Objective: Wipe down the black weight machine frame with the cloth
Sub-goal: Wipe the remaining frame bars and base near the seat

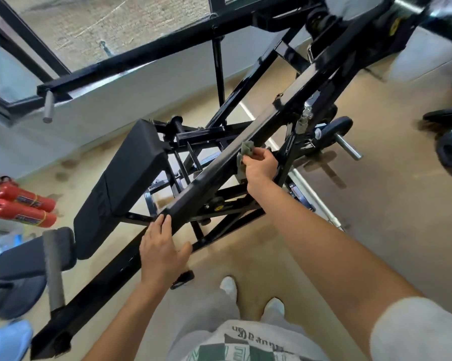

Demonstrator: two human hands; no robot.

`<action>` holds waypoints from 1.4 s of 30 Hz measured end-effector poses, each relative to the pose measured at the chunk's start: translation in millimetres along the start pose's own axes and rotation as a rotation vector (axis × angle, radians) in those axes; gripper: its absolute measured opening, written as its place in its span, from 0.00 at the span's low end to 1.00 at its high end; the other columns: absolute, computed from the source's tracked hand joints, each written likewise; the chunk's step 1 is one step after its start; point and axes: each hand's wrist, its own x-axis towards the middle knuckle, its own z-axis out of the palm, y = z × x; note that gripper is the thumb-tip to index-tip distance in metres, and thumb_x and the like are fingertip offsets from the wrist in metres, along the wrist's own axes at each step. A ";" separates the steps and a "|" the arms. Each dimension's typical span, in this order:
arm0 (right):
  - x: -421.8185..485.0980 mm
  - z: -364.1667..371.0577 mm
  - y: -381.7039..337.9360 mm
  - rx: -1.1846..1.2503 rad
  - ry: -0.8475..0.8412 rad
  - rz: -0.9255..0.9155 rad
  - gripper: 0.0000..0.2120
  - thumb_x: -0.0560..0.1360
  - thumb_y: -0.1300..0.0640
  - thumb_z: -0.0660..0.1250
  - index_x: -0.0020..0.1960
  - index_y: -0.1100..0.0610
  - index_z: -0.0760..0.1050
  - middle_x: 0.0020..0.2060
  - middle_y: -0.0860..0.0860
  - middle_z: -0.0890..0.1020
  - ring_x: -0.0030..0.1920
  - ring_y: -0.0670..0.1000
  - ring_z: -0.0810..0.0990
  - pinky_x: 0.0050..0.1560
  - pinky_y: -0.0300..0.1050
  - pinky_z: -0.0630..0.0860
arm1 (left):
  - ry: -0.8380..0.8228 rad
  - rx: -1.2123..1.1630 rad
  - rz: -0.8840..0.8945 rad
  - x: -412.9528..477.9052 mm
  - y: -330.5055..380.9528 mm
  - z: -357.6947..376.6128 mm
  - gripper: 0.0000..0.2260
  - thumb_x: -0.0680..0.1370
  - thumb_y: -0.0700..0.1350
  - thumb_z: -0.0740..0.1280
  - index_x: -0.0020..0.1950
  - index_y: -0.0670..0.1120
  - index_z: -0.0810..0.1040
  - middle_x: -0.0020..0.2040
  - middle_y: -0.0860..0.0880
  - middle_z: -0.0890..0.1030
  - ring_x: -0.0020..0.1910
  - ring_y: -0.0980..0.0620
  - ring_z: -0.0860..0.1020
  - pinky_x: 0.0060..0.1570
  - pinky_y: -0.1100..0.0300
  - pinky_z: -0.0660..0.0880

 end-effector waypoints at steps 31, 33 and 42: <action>157.3 -107.6 -51.7 -0.299 -0.059 -0.334 0.17 0.70 0.66 0.78 0.55 0.56 0.77 0.48 0.54 0.82 0.44 0.46 0.81 0.46 0.31 0.76 | 0.298 -0.018 0.055 111.8 213.2 74.7 0.41 0.69 0.46 0.76 0.79 0.41 0.63 0.75 0.39 0.64 0.79 0.36 0.58 0.77 0.37 0.46; 159.3 -110.4 -47.7 -0.323 -0.066 -0.342 0.14 0.72 0.65 0.76 0.55 0.60 0.78 0.48 0.54 0.81 0.45 0.47 0.81 0.47 0.31 0.76 | 0.313 -0.065 -0.030 106.0 230.8 77.7 0.43 0.69 0.43 0.78 0.79 0.41 0.61 0.77 0.38 0.61 0.80 0.37 0.55 0.77 0.38 0.47; 169.4 -170.3 -46.7 -0.453 -0.363 0.030 0.04 0.75 0.67 0.72 0.46 0.61 0.79 0.35 0.44 0.80 0.34 0.34 0.79 0.35 0.26 0.74 | 0.074 -0.685 -0.198 90.2 339.2 120.9 0.24 0.79 0.38 0.70 0.72 0.55 0.72 0.67 0.53 0.74 0.66 0.54 0.73 0.62 0.61 0.74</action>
